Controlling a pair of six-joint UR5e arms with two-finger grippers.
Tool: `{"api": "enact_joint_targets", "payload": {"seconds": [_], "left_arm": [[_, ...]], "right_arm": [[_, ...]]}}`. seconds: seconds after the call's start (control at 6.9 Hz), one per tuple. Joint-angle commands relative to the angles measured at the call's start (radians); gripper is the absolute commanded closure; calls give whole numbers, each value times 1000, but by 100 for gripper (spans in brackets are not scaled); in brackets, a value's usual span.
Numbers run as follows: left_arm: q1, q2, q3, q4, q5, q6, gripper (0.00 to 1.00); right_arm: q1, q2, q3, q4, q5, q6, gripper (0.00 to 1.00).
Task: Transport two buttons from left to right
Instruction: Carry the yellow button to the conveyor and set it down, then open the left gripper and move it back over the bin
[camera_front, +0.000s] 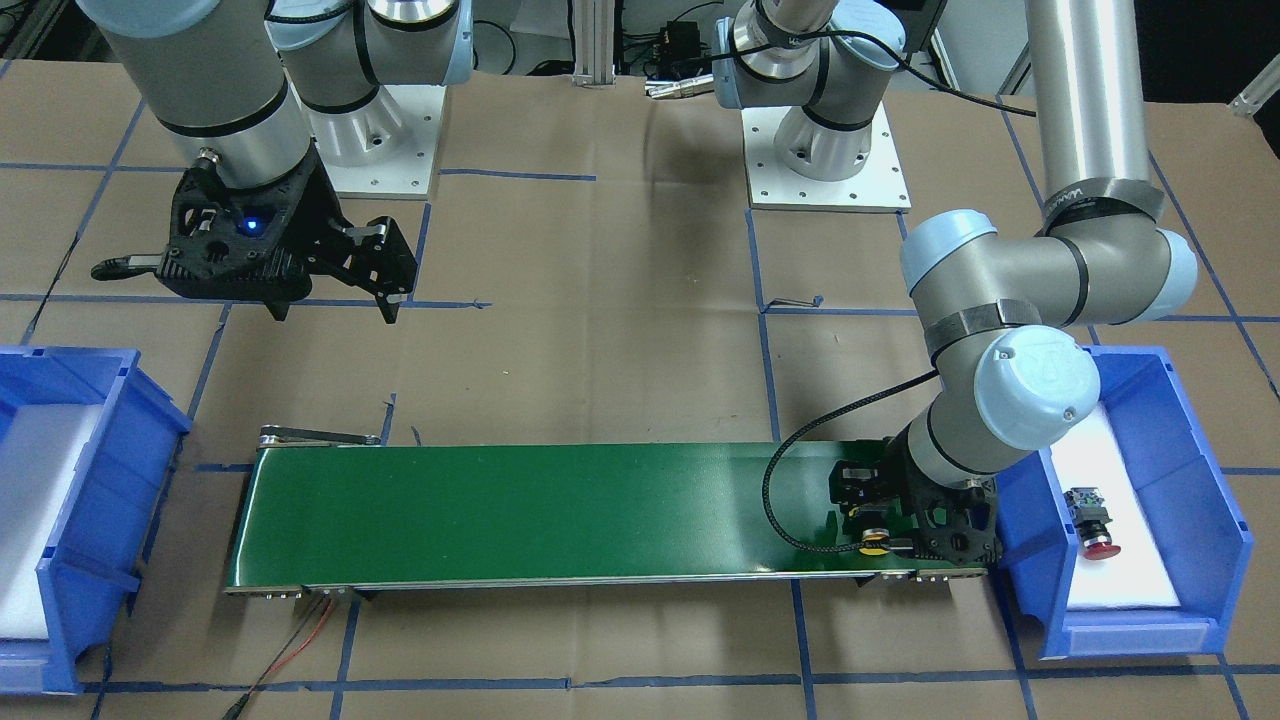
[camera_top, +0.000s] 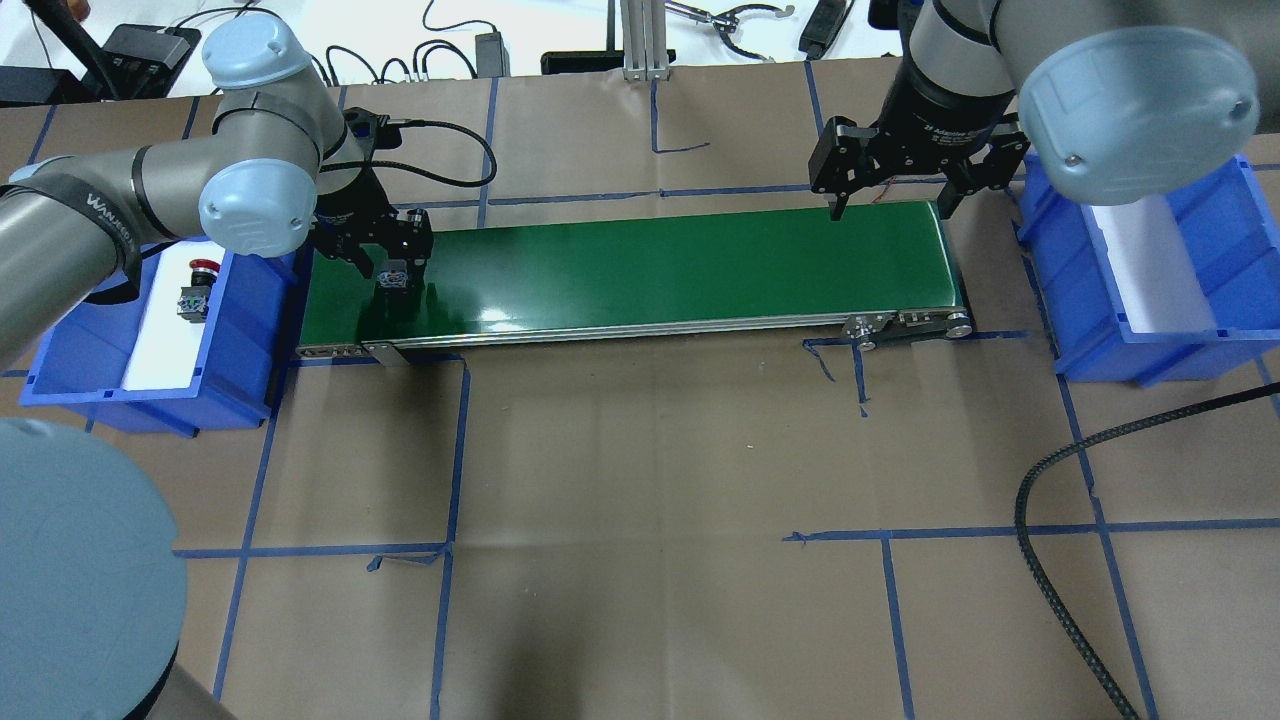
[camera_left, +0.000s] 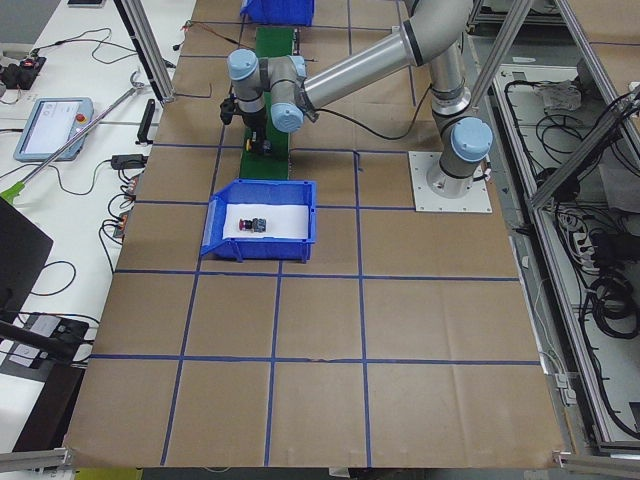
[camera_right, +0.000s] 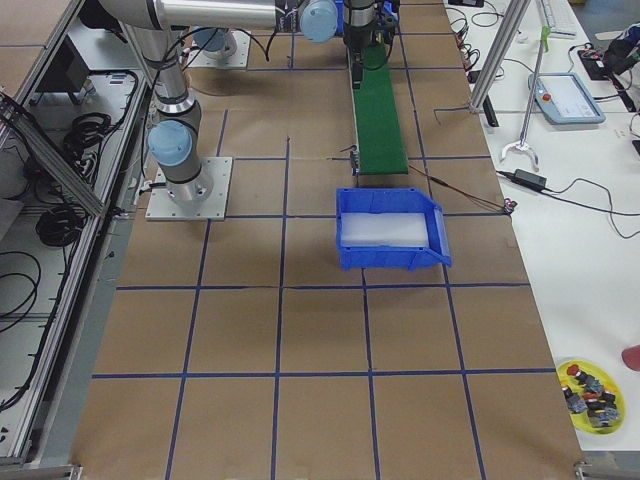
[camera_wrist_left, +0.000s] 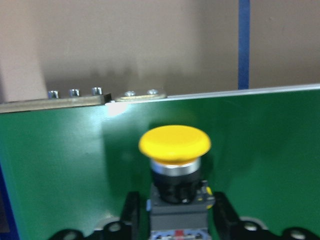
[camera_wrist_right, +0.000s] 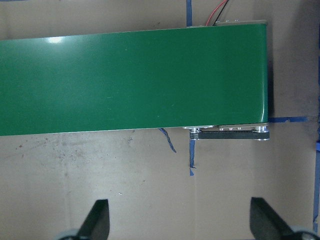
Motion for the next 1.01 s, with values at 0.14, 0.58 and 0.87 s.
{"api": "enact_joint_targets", "payload": {"seconds": [0.14,0.58,0.87], "left_arm": [[11,84,35,-77,9,-5,0],[20,98,134,-174,9,14,0],[131,98,140,-176,4,110,0]], "right_arm": [[0,0,0,0,0,1,0],[0,1,0,0,-1,3,0],[2,0,0,0,0,3,0]]}}
